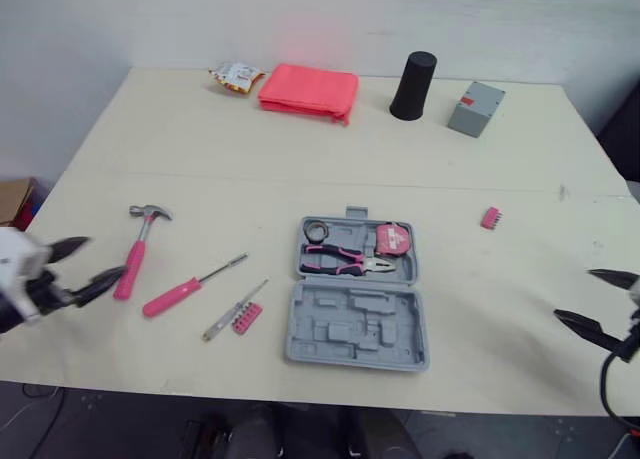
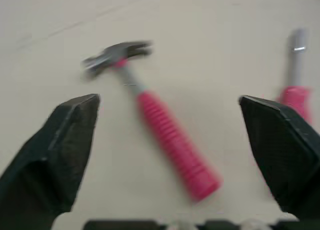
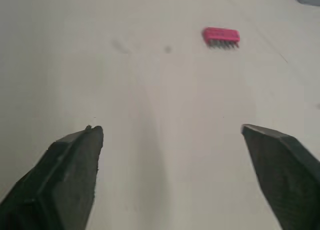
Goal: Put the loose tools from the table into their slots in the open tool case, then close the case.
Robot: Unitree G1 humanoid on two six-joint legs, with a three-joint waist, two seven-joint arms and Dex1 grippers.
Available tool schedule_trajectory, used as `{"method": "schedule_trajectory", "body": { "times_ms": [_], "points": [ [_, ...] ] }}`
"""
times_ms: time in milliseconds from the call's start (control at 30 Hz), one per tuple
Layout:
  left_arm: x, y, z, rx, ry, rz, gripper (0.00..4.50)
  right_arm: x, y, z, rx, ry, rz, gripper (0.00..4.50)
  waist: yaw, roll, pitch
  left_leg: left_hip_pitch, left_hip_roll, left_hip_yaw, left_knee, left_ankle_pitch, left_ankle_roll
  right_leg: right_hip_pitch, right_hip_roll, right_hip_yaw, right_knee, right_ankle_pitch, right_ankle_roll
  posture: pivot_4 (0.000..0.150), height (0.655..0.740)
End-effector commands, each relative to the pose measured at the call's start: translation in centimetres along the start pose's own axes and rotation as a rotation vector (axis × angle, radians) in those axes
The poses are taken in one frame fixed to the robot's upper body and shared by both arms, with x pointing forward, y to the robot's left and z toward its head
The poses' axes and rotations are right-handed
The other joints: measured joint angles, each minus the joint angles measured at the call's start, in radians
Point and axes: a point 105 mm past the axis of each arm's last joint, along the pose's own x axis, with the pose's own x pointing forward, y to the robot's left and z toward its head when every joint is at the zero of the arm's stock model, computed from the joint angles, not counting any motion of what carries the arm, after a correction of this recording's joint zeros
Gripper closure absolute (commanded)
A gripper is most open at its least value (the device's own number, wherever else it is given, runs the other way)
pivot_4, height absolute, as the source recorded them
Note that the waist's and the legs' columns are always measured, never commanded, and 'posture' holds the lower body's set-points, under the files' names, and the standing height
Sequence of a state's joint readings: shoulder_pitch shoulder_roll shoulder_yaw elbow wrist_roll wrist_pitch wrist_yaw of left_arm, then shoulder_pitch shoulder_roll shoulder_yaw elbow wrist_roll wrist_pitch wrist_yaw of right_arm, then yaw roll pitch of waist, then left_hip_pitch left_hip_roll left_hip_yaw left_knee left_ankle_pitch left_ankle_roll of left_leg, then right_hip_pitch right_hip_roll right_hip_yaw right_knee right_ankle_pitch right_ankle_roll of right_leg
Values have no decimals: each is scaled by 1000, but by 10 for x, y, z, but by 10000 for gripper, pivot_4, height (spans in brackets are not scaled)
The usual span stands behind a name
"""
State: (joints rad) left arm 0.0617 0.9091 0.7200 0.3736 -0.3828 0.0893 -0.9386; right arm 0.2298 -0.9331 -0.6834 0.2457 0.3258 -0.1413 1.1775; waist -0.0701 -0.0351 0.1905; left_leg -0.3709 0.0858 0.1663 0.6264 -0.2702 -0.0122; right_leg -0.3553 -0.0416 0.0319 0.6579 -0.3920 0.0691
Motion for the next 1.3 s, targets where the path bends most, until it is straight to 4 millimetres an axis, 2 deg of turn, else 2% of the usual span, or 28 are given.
{"method": "schedule_trajectory", "body": {
  "times_ms": [33,100,167,233,300,367,433,500,567,633,700,767,900,1033,1300],
  "points": [
    [-45,41,-22,0,59,225,165,-24,-12,-16,-21,-18,-78,0,-11,-1,0,0,0,0,-1,-1,0,0,-1,0,-1,0,0,1500,7400],
    [-58,52,-25,-3,70,285,165,-31,-18,-25,-23,-4,-115,0,-16,-2,0,0,0,0,-1,-2,0,0,-1,0,-1,-1,-1,1500,7400],
    [-58,52,-19,13,57,268,165,-30,-17,-26,-1,-23,-97,0,-15,-3,-1,0,0,0,-1,-3,-2,0,-2,-1,-1,-1,-1,1500,7400],
    [-47,45,-8,46,27,213,165,-18,-14,-16,-3,-77,-71,0,-15,-2,-1,0,0,0,-1,-5,-5,0,-3,-1,-1,0,-1,1500,7400],
    [-28,27,11,76,-39,121,165,8,-10,10,-6,-200,-40,0,-16,-3,-1,0,0,0,-1,-4,-6,0,-3,-1,1,0,-1,1500,7400],
    [-9,-7,29,108,-77,-25,165,33,1,41,2,-321,16,0,-18,-2,-1,0,0,-1,-1,-3,-7,0,-3,-2,3,1,-1,1500,7400],
    [-1,-40,39,109,-76,-158,165,46,15,67,5,-415,76,0,-18,-1,-1,0,0,-1,-2,-3,-7,0,-2,-1,3,1,-1,1500,7400],
    [2,-74,47,115,-62,-278,165,52,32,93,-4,-534,154,0,-18,-1,0,-2,1,-1,-3,0,-5,-3,0,0,2,0,-1,1500,7400],
    [5,-103,54,101,-59,-359,165,55,47,110,2,-622,240,0,-14,0,0,-3,2,-1,-3,1,-11,-4,2,1,0,-2,1,1500,7400],
    [8,-129,54,61,-28,-436,165,57,63,125,-13,-703,322,0,-11,0,0,-4,2,-1,-3,1,-12,-4,2,2,0,-4,3,1500,7400],
    [10,-159,45,33,64,-517,165,60,82,140,-56,-769,418,0,-10,0,0,-4,2,-1,-2,1,-12,-3,3,2,-2,-5,3,1500,7400],
    [11,-177,40,26,115,-544,165,63,97,152,-71,-809,491,0,-10,0,0,-4,1,-1,-1,0,-10,-2,3,3,-2,-5,4,1500,7400],
    [19,-196,23,64,216,-511,165,69,107,159,-93,-826,541,0,-10,0,0,-4,1,-1,2,-2,-7,0,2,3,-1,-4,5,1500,7400],
    [28,-191,14,97,236,-427,165,72,106,158,-90,-826,540,0,-9,0,0,-1,-1,-1,4,-3,-6,3,1,3,-1,-3,5,1500,7400],
    [30,-192,1,168,282,-422,165,71,107,159,-92,-814,539,0,-8,0,0,-1,-1,-2,3,-3,-6,3,1,2,-2,-4,3,1500,7400]
  ]
}}
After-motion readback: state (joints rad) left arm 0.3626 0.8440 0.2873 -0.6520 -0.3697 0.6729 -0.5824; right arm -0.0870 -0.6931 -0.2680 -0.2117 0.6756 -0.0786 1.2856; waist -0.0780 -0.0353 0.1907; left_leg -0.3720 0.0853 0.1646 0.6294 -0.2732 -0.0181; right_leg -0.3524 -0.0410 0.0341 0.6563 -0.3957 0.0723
